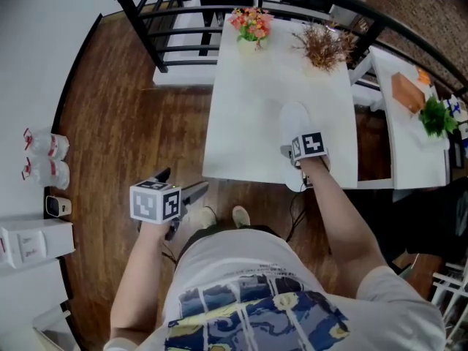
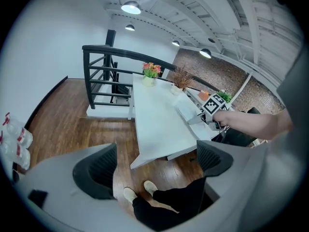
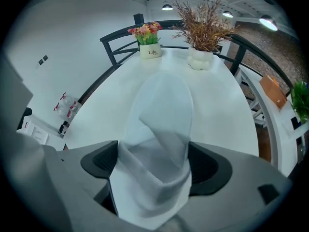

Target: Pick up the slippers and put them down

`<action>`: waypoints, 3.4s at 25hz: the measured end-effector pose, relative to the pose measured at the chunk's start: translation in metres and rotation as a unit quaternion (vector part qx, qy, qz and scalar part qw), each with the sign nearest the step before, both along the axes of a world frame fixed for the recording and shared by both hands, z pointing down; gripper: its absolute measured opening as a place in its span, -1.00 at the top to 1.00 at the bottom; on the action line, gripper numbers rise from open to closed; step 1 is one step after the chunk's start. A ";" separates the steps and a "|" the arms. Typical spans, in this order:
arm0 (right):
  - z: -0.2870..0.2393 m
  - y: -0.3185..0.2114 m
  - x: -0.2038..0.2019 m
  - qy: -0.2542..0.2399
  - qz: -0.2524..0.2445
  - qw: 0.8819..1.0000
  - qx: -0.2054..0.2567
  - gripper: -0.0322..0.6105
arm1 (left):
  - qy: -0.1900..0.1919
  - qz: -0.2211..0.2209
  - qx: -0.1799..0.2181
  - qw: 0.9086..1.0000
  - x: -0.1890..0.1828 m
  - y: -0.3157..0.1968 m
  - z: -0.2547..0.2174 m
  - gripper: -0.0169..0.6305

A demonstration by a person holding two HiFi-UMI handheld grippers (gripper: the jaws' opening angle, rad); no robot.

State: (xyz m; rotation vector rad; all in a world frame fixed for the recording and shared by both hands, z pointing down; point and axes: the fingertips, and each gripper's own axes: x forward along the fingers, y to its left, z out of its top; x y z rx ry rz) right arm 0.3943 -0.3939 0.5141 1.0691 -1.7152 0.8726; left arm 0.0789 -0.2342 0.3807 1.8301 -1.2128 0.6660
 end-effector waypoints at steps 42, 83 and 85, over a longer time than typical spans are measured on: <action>0.011 0.009 -0.018 0.022 -0.113 0.993 -0.003 -0.51 | 0.002 -0.081 -0.004 0.997 0.008 0.060 0.007 -0.65; -0.025 0.279 -0.450 -0.034 -0.349 0.937 0.005 -0.50 | 0.029 -0.286 -0.006 0.958 -0.243 0.413 0.055 -0.65; -0.001 0.282 -0.472 -0.031 -0.355 0.934 -0.008 -0.50 | 0.033 -0.302 -0.012 0.953 -0.255 0.412 0.071 -0.65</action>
